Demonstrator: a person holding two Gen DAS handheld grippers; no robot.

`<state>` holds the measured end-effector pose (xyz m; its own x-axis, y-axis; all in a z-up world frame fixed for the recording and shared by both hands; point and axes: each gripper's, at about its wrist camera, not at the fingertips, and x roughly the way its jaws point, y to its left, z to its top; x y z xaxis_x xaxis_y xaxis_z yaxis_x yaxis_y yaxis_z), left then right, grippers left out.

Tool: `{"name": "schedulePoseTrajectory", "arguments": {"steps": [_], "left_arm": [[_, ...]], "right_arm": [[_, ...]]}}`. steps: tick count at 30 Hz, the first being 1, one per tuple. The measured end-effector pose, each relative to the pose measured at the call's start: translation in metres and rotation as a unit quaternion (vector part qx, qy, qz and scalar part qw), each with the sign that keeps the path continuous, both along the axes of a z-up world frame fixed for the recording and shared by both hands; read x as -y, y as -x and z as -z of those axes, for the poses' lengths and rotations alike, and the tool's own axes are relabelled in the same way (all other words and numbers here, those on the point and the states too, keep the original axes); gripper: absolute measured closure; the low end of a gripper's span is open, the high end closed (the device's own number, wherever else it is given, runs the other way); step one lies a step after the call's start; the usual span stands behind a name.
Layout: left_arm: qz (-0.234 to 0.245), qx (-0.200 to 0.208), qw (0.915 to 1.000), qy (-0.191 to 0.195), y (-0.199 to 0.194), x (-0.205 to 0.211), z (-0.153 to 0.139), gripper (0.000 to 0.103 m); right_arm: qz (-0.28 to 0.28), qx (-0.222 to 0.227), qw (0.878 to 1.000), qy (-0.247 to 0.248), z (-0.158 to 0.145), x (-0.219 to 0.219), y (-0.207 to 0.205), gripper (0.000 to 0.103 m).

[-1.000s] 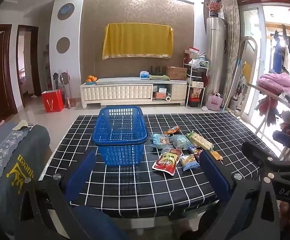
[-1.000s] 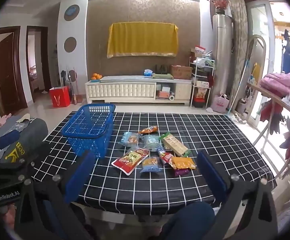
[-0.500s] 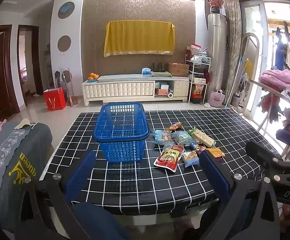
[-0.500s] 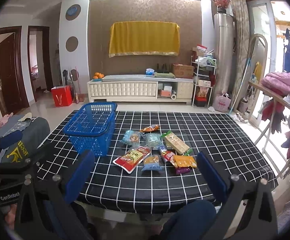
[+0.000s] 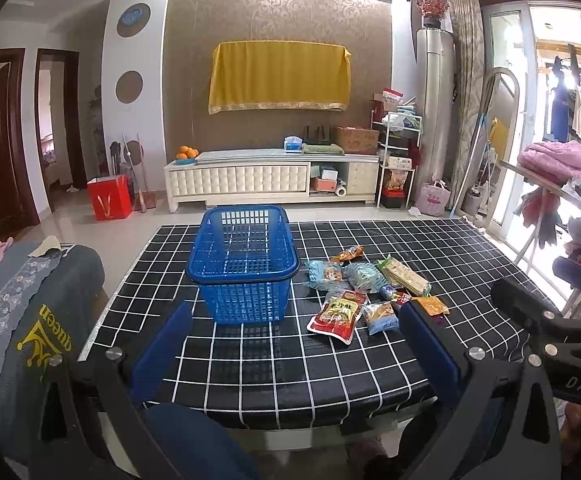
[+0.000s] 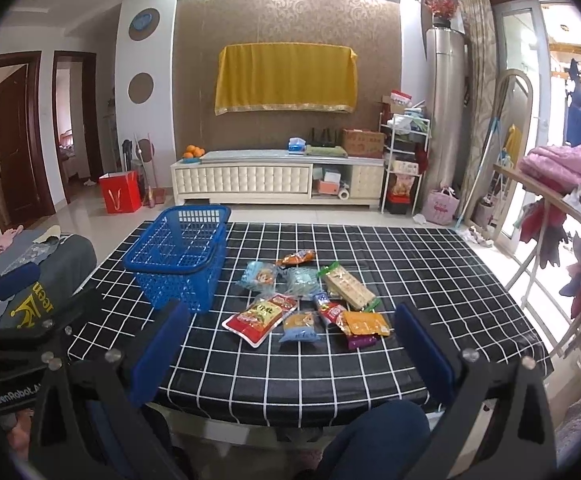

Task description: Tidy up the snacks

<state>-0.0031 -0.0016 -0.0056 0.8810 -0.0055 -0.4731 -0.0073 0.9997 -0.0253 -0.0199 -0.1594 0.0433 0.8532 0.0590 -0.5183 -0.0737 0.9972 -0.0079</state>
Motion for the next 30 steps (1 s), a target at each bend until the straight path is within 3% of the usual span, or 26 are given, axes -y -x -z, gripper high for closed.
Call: {"name": "schedulePoseTrajectory", "arguments": {"steps": [30], "left_arm": [[-0.007, 0.0, 0.9999, -0.007, 0.0026, 0.0032, 0.0023, 0.001]], "right_arm": [[-0.011, -0.013, 1.0, -0.008, 0.0049, 0.0011, 0.0003, 0.0]]}}
